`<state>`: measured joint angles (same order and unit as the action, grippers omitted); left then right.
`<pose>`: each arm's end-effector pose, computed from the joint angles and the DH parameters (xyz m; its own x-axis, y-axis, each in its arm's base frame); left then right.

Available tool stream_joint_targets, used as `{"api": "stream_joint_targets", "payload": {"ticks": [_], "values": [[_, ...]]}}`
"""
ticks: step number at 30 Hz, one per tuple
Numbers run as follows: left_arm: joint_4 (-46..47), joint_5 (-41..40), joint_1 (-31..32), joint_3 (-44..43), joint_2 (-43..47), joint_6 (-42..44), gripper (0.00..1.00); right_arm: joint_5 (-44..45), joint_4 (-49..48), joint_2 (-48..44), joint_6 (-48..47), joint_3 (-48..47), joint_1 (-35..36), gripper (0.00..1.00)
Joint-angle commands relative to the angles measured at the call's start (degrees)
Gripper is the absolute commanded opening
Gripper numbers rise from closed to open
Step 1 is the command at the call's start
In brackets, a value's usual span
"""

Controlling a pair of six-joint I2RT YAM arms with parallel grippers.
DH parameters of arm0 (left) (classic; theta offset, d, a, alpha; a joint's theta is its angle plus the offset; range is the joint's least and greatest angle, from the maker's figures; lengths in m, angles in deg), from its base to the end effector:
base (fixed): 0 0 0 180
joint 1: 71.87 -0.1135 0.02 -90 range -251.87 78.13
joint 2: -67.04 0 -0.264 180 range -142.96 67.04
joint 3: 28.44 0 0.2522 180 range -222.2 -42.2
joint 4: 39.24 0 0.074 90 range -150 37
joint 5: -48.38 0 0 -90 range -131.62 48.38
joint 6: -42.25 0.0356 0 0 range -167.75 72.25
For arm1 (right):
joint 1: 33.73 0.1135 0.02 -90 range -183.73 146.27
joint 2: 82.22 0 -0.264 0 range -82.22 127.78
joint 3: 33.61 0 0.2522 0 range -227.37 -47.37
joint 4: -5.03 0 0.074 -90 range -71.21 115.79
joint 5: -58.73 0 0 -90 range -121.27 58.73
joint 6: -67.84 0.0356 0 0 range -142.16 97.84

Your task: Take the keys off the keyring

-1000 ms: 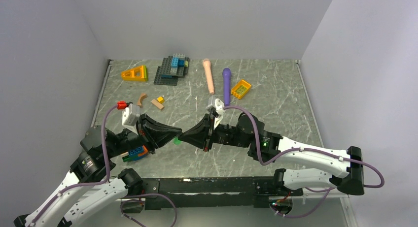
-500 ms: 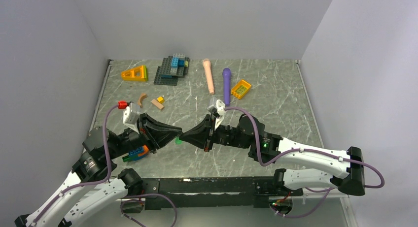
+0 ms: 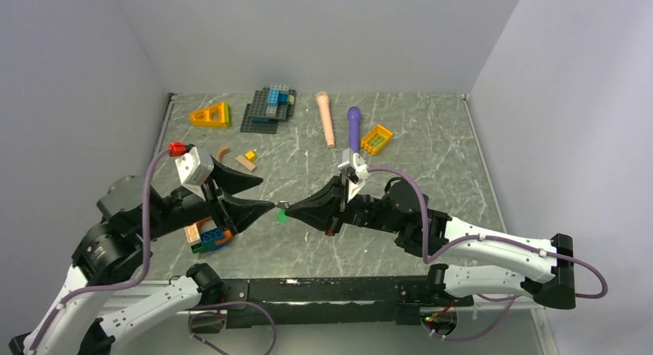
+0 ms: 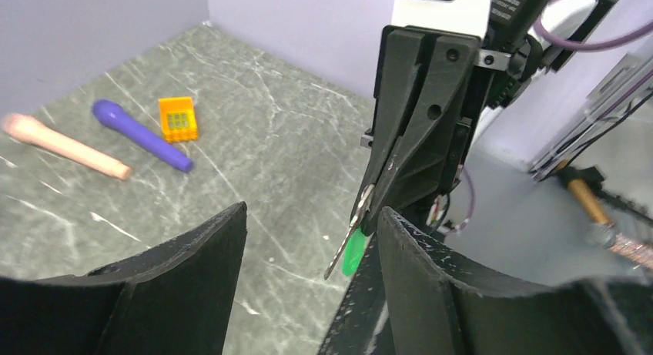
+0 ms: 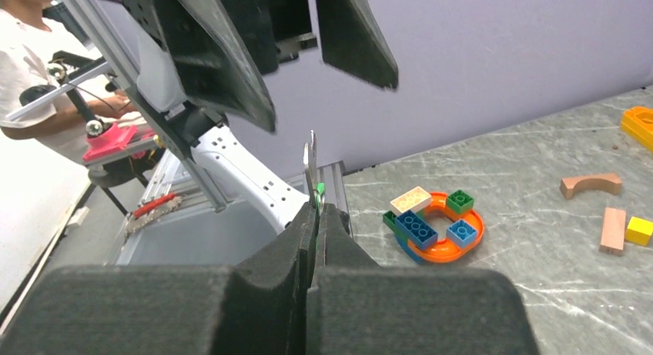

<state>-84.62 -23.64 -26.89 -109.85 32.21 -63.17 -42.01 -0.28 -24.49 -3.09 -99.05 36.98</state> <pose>0.0520 -0.0675 0.4497 -0.2225 -0.1352 -0.9655 0.8625 0.4344 -0.2596 0.0714 0.2241 0.3951 -0.2522 0.2510 -0.9345 -0.9574 0.0753 0.2786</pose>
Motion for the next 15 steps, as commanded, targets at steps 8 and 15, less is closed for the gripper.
{"api": "stream_joint_targets", "payload": {"ticks": [8,15], "values": [[-16.6,13.5,-0.2,-12.1,-5.3,18.5,0.64,-3.5,10.2,1.7,-2.5,-6.9,0.4,0.00],[-13.7,16.2,-0.2,-8.2,-7.0,18.4,0.58,-3.6,11.5,2.5,-2.5,-7.4,0.4,0.00]]}}
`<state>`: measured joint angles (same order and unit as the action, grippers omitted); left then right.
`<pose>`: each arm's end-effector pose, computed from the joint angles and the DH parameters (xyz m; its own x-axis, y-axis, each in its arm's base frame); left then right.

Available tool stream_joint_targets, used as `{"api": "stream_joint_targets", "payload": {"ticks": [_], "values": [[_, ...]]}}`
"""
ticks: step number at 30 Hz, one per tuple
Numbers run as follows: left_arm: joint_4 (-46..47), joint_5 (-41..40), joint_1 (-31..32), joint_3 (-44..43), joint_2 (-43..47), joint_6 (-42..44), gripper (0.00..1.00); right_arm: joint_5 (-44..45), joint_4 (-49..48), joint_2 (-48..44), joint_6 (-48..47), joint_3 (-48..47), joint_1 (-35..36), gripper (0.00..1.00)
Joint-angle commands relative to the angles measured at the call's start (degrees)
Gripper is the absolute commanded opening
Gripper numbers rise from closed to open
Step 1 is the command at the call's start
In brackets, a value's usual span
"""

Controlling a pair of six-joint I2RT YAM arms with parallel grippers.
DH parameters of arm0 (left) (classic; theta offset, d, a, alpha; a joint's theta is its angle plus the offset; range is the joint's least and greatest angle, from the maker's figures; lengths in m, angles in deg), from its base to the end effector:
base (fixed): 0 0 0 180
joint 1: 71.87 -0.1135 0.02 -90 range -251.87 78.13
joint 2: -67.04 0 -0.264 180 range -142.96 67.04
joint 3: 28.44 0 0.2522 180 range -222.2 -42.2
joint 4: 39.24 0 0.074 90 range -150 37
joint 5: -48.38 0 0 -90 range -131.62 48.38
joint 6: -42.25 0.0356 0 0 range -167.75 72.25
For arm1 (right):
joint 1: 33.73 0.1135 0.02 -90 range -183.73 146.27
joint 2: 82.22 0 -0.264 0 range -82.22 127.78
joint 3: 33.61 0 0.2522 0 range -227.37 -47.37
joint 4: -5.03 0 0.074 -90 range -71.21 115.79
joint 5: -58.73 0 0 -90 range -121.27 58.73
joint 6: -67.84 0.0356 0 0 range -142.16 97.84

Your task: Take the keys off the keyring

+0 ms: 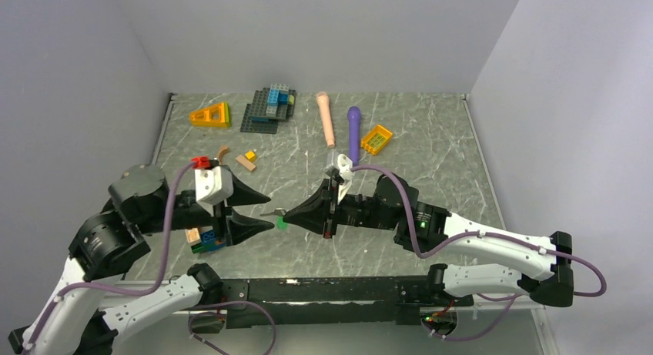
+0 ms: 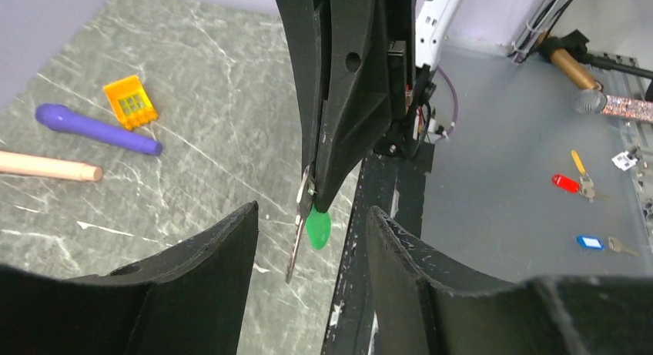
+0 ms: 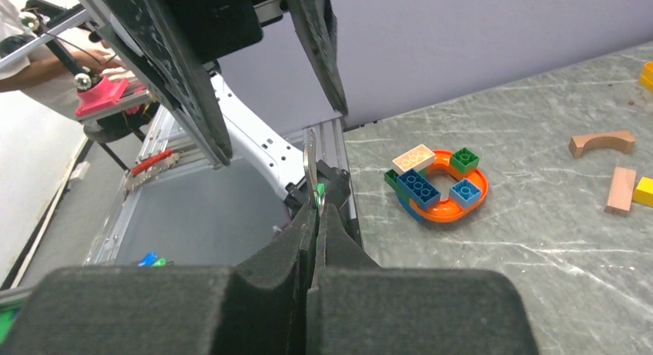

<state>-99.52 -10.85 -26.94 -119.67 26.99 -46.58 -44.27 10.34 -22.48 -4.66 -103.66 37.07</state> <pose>0.0433 -0.0689 0.4633 -0.0923 0.1168 -0.9889 0.9665 0.2492 -0.0607 0.0725 0.2325 0.3961 -0.2715 0.1112 -0.9560 -0.9565 0.0790 0.2809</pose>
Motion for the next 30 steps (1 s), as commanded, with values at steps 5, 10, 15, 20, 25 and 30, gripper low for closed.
{"api": "stream_joint_targets", "payload": {"ticks": [5,10,15,20,25,30], "values": [[3.5,4.8,-0.2,2.5,-3.5,0.8,0.51,-1.8,1.3,1.4,-1.1,-3.4,0.3,0.00],[4.2,4.8,-0.2,3.1,-4.3,0.6,0.36,-1.5,1.0,1.3,-1.2,-3.2,0.3,0.00],[4.5,4.4,-0.2,4.1,-3.9,0.7,0.25,-1.5,1.2,1.3,-1.4,-3.6,0.3,0.00],[4.6,4.6,-0.2,5.0,-4.0,0.7,0.20,-1.5,0.6,1.0,-1.2,-3.4,0.3,0.00],[5.0,5.2,-0.1,5.7,-3.6,0.6,0.19,-2.1,0.8,1.2,-1.1,-4.2,0.3,0.00],[5.3,6.4,-0.2,6.3,-3.3,0.4,0.00,-2.1,0.1,1.5,-1.1,-4.2,0.4,0.00]]}}
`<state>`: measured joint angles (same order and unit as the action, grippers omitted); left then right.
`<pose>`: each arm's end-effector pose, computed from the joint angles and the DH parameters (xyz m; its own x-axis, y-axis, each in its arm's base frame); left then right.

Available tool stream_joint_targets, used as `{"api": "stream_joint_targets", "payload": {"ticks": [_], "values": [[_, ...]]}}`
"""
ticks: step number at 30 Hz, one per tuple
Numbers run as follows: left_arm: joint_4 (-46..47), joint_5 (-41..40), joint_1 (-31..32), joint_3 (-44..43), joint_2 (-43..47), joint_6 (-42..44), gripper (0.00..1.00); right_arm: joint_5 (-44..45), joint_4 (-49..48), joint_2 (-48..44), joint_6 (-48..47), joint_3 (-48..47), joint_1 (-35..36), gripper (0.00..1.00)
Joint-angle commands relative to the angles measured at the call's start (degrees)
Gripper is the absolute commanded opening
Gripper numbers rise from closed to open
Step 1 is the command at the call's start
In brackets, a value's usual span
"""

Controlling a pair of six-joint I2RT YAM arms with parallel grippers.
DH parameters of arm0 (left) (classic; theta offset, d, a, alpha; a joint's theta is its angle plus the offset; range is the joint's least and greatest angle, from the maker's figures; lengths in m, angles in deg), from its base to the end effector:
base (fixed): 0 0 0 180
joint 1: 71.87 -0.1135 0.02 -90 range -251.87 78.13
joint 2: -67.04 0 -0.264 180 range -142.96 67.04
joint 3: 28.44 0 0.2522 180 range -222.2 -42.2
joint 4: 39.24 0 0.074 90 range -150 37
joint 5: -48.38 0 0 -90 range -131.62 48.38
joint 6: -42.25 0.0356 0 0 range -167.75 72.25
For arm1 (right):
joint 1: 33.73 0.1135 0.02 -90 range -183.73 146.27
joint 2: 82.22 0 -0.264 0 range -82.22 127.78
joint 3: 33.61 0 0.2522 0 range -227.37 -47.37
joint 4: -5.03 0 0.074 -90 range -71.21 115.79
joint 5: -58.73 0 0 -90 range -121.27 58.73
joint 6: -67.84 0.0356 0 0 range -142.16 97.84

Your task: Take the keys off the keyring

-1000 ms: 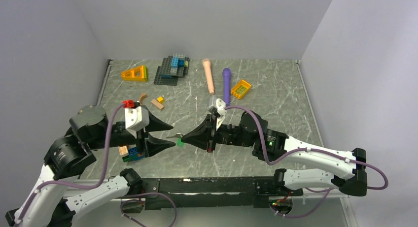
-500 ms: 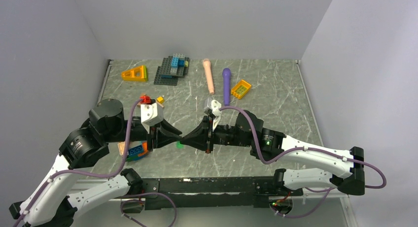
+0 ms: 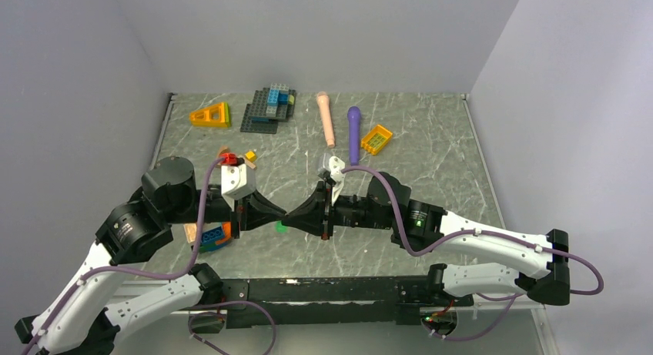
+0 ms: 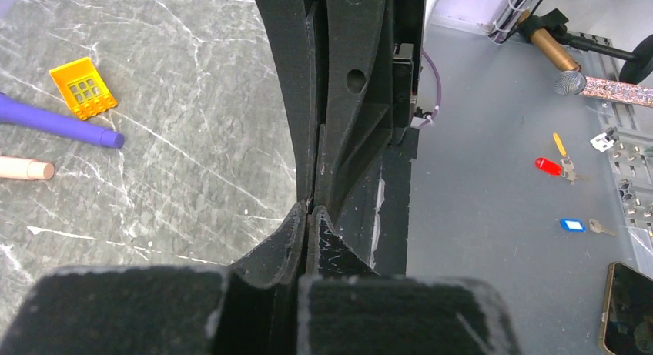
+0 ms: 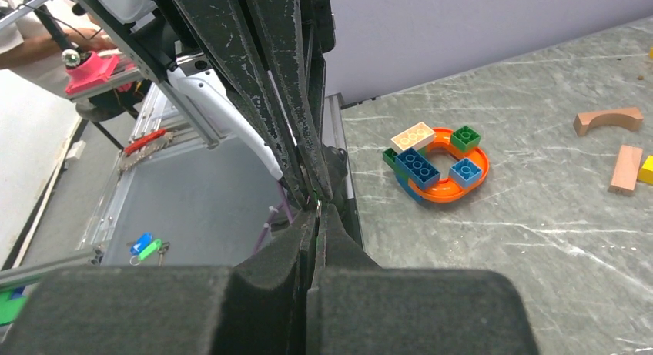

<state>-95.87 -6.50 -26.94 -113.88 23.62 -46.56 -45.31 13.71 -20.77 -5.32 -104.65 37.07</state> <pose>0.0672 -0.0960 0.4378 -0.1584 0.1820 -0.9705 0.9753 0.1822 -0.1250 0.0744 0.2399 0.3891 -0.2835 0.0404 -0.9581 -0.9547 0.0818 0.2860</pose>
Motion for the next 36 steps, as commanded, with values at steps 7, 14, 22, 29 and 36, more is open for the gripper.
{"api": "stream_joint_targets", "payload": {"ticks": [7,14,22,29,36], "values": [[3.5,1.4,-0.2,2.2,2.3,-2.4,0.00,0.6,-6.0,-1.5,-0.1,-1.6,0.4,0.00],[4.5,0.0,-0.2,3.0,3.9,-4.3,0.00,2.2,-6.8,-2.9,0.1,-0.3,0.4,0.57],[3.0,-0.4,-0.1,2.4,3.5,-3.3,0.00,5.3,0.3,-6.4,-2.0,-1.0,0.3,0.71],[2.9,0.9,-0.1,1.8,2.4,-3.0,0.00,3.5,8.7,-3.4,-4.7,-6.2,0.3,0.69],[3.0,1.2,-0.2,1.8,1.8,-3.3,0.00,3.3,8.4,-1.1,-5.5,-6.8,0.3,0.60]]}}
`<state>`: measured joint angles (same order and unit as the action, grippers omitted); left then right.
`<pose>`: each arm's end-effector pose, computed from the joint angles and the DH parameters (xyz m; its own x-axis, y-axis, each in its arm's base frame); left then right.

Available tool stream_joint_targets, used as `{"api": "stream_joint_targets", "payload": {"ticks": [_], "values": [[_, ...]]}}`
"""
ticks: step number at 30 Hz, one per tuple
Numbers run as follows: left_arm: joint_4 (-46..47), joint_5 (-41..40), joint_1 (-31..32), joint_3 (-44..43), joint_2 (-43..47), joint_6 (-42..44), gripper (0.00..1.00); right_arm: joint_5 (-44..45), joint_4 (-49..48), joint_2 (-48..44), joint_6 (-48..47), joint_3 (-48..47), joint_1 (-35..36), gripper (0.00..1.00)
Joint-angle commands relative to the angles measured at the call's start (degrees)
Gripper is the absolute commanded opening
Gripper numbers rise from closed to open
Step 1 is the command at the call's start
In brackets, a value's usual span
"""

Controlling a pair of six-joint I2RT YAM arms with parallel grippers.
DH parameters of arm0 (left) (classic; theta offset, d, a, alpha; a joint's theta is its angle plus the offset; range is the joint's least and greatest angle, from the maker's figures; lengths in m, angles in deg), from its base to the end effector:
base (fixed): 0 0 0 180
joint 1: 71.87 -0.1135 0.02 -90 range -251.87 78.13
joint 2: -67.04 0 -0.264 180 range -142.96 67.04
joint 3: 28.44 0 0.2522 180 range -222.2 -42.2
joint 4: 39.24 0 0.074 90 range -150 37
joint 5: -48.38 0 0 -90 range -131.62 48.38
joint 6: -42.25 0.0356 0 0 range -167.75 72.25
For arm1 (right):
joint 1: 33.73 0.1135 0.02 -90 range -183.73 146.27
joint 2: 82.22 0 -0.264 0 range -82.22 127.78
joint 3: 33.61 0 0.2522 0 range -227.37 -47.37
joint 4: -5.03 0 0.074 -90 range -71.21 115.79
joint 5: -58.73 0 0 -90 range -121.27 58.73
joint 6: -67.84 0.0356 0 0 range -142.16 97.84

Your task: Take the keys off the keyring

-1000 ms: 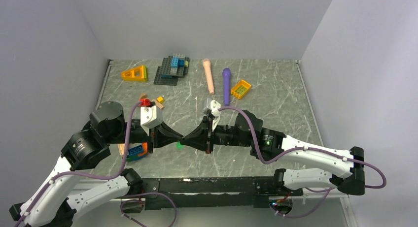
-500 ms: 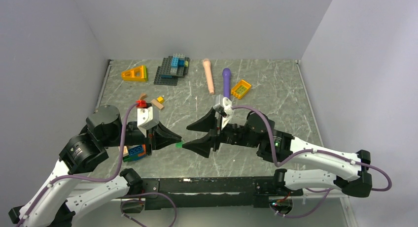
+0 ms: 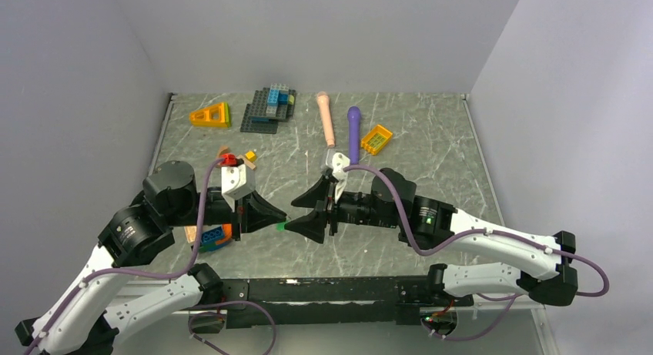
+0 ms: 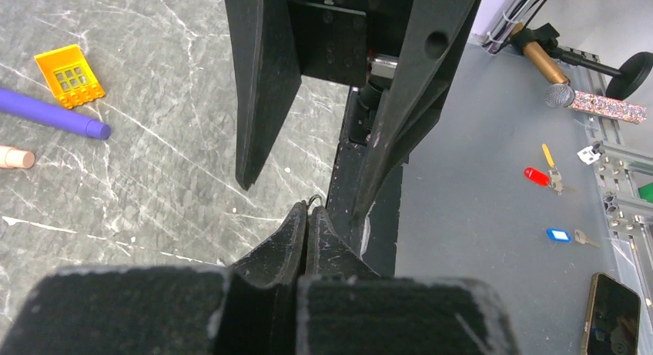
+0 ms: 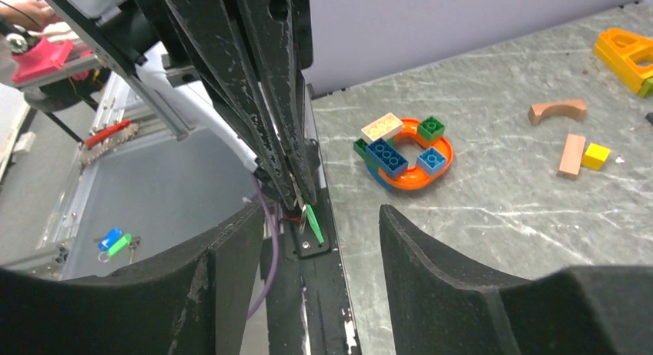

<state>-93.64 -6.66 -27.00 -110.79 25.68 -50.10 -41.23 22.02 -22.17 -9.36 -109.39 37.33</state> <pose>0.0654 -0.0939 0.4294 -0.2041 0.1558 -0.9665 0.9657 0.1941 -0.1727 0.0721 0.2290 0.4082 -0.2258 0.0143 -0.9741 -0.9616 0.1569 0.2252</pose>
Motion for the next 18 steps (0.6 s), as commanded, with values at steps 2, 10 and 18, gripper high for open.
{"api": "stream_joint_targets", "payload": {"ticks": [2,10,18], "values": [[0.8,1.4,-0.1,-1.2,-0.3,0.1,0.00,-0.8,0.1,0.3,-1.5,-2.1,0.0,0.54],[1.2,1.5,-0.1,-0.9,-0.6,-0.1,0.00,-0.9,-1.4,-0.4,-1.2,-1.4,0.0,0.18],[3.5,2.7,-0.1,-0.4,-0.3,-1.8,0.00,0.2,-3.0,-1.9,-0.5,0.5,0.1,0.00]]}}
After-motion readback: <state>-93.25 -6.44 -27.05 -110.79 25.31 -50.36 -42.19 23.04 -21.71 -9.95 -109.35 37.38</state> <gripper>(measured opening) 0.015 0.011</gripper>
